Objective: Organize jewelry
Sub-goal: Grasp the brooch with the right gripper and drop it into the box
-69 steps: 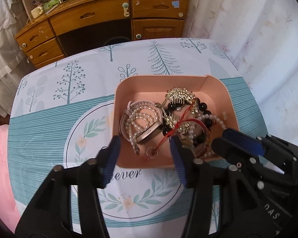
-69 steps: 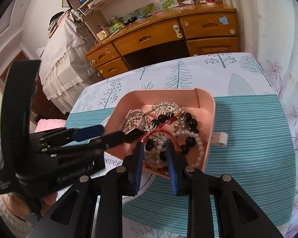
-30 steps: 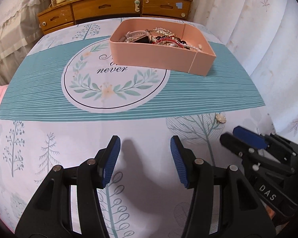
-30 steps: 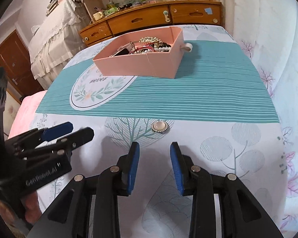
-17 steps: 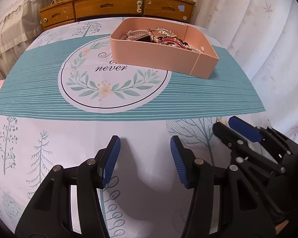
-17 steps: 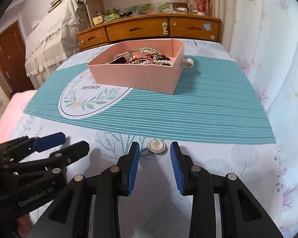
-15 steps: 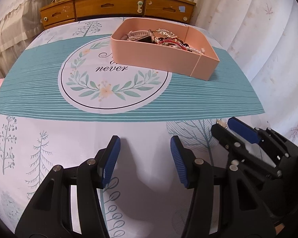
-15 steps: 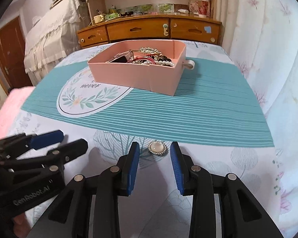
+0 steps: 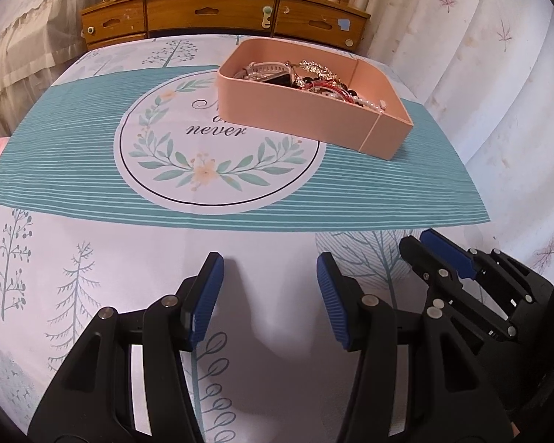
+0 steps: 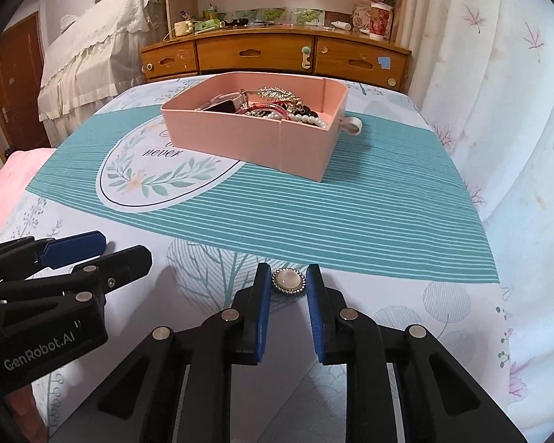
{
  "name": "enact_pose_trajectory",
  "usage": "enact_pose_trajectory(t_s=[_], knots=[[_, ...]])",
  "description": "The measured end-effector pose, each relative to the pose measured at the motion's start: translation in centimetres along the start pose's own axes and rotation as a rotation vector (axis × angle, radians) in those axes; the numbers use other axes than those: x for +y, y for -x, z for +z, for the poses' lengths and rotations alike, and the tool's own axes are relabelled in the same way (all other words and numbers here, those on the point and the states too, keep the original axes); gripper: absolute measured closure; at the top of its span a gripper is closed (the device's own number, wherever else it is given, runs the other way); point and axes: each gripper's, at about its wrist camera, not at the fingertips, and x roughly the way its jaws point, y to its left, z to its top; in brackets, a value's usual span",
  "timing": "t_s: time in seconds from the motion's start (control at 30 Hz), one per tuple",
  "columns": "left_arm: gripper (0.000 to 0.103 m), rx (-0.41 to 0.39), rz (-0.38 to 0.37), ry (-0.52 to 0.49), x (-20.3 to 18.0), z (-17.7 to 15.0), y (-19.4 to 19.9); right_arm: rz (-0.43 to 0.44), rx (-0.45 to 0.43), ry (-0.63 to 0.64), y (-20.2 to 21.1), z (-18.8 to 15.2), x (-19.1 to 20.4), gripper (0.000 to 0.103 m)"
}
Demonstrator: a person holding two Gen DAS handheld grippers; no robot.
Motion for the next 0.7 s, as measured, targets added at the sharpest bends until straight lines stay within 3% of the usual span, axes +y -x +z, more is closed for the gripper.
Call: enact_pose_trajectory(t_s=[0.23, 0.47, 0.5, 0.6, 0.7], knots=[[0.053, -0.057, 0.014, -0.015, 0.0, 0.4, 1.8, 0.063, -0.004, -0.054, 1.7, 0.6, -0.8, 0.084], [0.053, -0.154, 0.064, -0.027, 0.7, 4.0, 4.6, 0.114, -0.099, -0.073, 5.4, 5.1, -1.2, 0.084], [0.051, -0.178, 0.076, -0.022, 1.0, 5.0, 5.1, 0.118, -0.115, -0.076, 5.8, 6.2, -1.3, 0.084], [0.026, -0.232, 0.083, 0.008, 1.8, 8.0, 6.2, 0.130, -0.155, -0.091, 6.4, 9.2, -1.6, 0.084], [0.022, -0.271, 0.086, 0.046, 2.6, 10.7, 7.0, 0.141, -0.180, -0.117, 6.2, 11.9, -2.1, 0.084]])
